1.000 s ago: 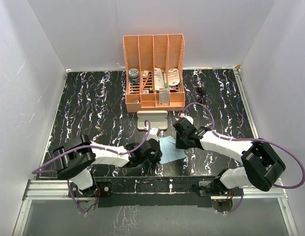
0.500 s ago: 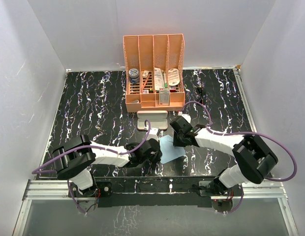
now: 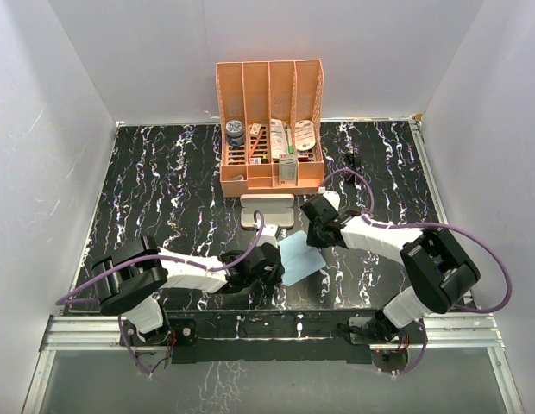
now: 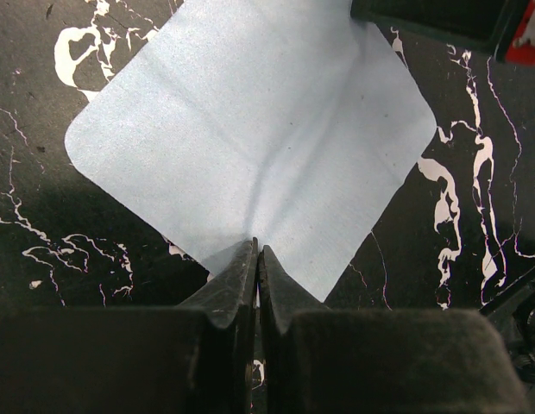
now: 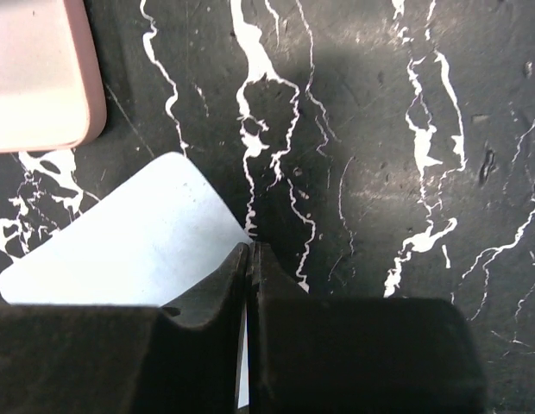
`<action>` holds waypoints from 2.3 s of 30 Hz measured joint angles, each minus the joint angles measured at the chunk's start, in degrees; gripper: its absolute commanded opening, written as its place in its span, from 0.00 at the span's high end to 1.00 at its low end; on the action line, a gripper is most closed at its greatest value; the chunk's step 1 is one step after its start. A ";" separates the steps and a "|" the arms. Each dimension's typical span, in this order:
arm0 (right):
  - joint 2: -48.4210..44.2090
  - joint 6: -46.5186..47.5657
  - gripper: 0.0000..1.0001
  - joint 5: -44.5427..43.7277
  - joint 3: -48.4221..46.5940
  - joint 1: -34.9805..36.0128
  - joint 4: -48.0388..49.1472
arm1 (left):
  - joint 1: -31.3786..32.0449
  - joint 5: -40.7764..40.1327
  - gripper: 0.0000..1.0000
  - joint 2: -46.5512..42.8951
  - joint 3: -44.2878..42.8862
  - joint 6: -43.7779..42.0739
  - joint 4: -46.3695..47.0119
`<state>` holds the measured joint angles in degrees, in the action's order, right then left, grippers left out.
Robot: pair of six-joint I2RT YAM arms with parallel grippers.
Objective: Organize the sunglasses
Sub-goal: Adjust the glasses cleaning cloth at the center of the board, then fold the glasses cleaning cloth at the center of the board.
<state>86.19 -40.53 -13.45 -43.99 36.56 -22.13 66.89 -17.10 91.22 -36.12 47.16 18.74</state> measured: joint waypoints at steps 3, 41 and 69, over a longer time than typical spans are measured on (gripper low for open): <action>0.83 0.42 1.00 -0.39 -0.87 -0.74 -0.22 | 0.00 0.00 1.00 0.00 0.00 0.00 -0.09; -8.61 6.43 0.97 3.45 2.12 -1.05 -5.92 | 0.09 -3.32 0.97 -8.68 2.60 -5.18 -13.62; -3.28 4.70 0.89 6.82 0.70 8.00 -4.20 | 0.09 -10.14 0.38 -33.48 5.46 -5.18 -22.82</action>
<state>82.91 -35.83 -6.63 -43.29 44.56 -26.33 66.98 -27.24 57.74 -30.65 41.98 -4.08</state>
